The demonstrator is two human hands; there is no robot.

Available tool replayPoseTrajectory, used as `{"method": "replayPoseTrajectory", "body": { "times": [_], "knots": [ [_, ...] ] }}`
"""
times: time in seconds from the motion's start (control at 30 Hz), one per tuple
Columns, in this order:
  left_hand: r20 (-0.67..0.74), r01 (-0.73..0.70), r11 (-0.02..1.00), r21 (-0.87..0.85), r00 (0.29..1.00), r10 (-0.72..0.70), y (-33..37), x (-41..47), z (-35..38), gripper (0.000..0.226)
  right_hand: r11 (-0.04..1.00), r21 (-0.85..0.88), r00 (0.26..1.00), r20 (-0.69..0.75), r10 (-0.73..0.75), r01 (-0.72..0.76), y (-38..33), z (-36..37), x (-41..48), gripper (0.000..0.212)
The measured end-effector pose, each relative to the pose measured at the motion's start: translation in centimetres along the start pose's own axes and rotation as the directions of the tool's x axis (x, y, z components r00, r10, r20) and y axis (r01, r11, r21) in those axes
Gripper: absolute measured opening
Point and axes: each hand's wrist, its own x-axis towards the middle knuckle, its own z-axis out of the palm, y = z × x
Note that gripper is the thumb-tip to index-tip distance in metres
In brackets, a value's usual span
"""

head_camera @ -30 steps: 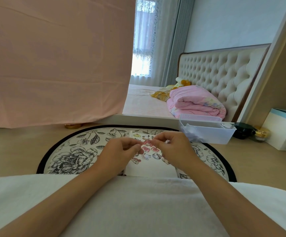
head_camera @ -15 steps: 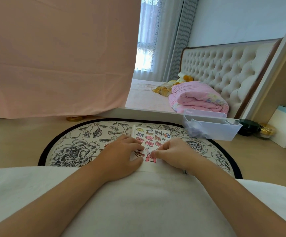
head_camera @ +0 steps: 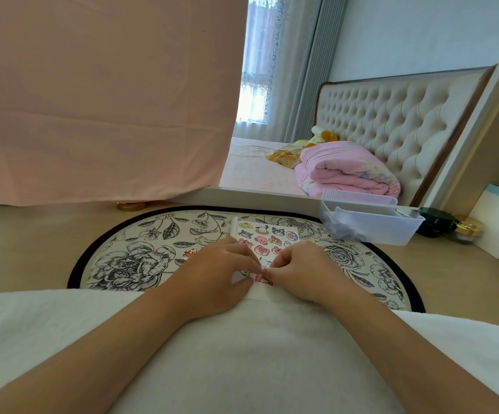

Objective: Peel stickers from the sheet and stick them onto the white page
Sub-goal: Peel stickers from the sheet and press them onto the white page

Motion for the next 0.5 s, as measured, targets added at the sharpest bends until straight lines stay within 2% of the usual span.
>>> {"method": "replayPoseTrajectory", "body": {
  "times": [0.1, 0.2, 0.27, 0.37, 0.5],
  "knots": [
    [0.030, -0.042, 0.999, -0.013, 0.999, 0.043, 0.2, 0.0, -0.1, 0.020, 0.991, -0.127, 0.996, -0.071, -0.049, 0.040, -0.2, -0.2, -0.8, 0.021],
    [0.053, -0.069, 0.998, 0.006, 0.996, 0.069, 0.3, 0.1, -0.3, 0.020, 0.960, -0.265, 0.988, -0.094, -0.119, 0.091, -0.4, -0.7, -1.6, 0.036],
    [0.060, -0.078, 0.997, 0.023, 0.995, 0.077, 0.3, 0.1, -0.3, 0.020, 0.931, -0.323, 0.976, -0.076, -0.203, 0.168, -0.3, -1.1, -2.0, 0.046],
    [0.073, -0.085, 0.995, 0.051, 0.994, 0.081, 0.4, 0.1, -0.4, 0.019, 0.880, -0.350, 0.937, -0.019, -0.348, 0.320, 0.1, -1.1, -2.8, 0.035],
    [0.081, -0.068, 0.996, 0.064, 0.995, 0.062, 0.6, 0.1, -0.5, 0.019, 0.818, -0.416, 0.912, 0.081, -0.402, 0.398, 0.8, -0.9, -3.8, 0.038]
  ]
}}
